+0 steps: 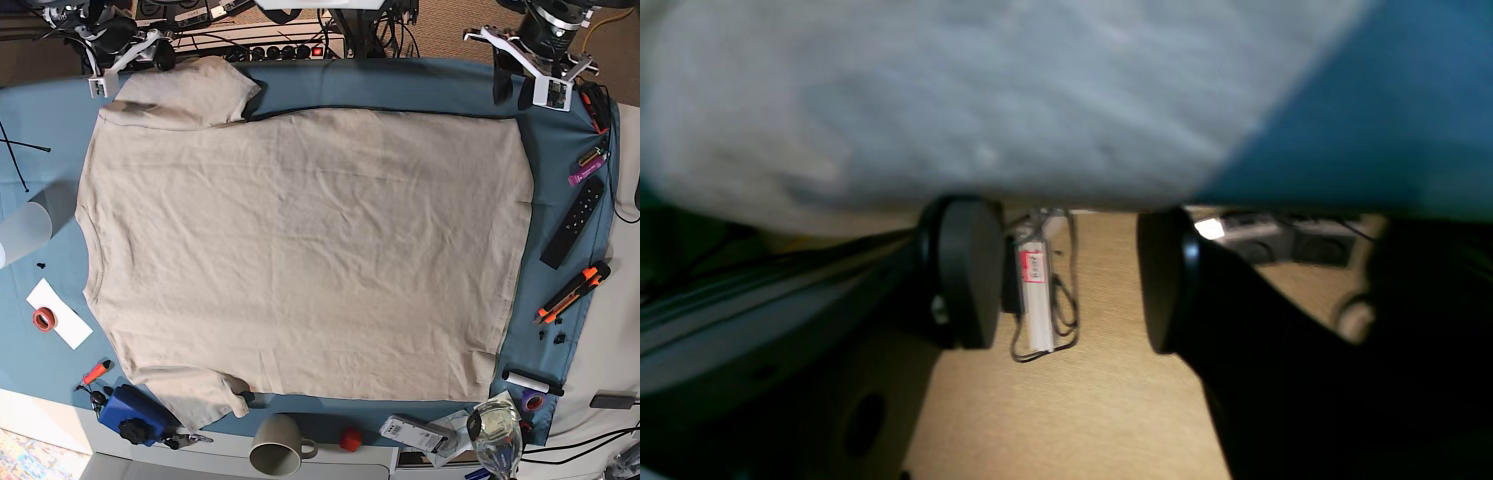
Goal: Fold the T-shirt properly
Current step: 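Lower both grippers toward the shirt's collar-side corners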
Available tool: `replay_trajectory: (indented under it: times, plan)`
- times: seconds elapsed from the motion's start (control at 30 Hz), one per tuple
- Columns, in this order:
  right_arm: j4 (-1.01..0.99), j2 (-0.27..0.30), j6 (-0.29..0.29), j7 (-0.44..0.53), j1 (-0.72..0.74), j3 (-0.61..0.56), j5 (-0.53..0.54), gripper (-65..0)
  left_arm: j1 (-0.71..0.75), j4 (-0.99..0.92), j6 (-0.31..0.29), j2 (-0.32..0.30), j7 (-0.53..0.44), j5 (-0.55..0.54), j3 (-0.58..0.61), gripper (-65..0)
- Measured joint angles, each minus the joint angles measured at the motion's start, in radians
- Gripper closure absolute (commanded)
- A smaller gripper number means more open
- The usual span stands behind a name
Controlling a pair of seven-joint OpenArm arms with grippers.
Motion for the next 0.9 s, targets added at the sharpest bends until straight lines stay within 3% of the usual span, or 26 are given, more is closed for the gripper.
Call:
replay_trajectory:
  times: [0.23,0.4,0.53,0.7,0.73,0.9]
  plan:
    - [0.000,-0.044,0.013,-0.050,0.000,0.000,0.044,-31.7,0.000,0.000,-0.001,0.001,0.000,-0.001,0.000,-21.1]
    - [0.000,-0.063,0.065,-0.092,-0.001,0.000,0.086,-10.2,0.000,0.000,-0.001,0.001,0.000,-0.001,0.000,-21.1]
    - [0.000,-0.064,0.065,-0.088,0.000,0.000,0.099,-1.1,0.000,0.000,0.000,0.000,0.000,0.000,0.000,-21.1]
    - [0.000,-0.064,0.066,-0.089,0.000,0.000,0.100,0.0,0.000,0.000,0.000,0.000,0.000,0.000,0.000,-21.1]
    - [0.000,-0.063,0.093,-0.092,0.000,0.000,0.100,0.0,0.000,0.000,0.000,0.000,0.000,0.000,0.000,-21.1]
    - [0.001,-0.064,0.095,-0.135,-0.008,0.000,0.236,0.0,0.000,0.000,0.000,0.000,0.000,0.000,0.000,-21.1]
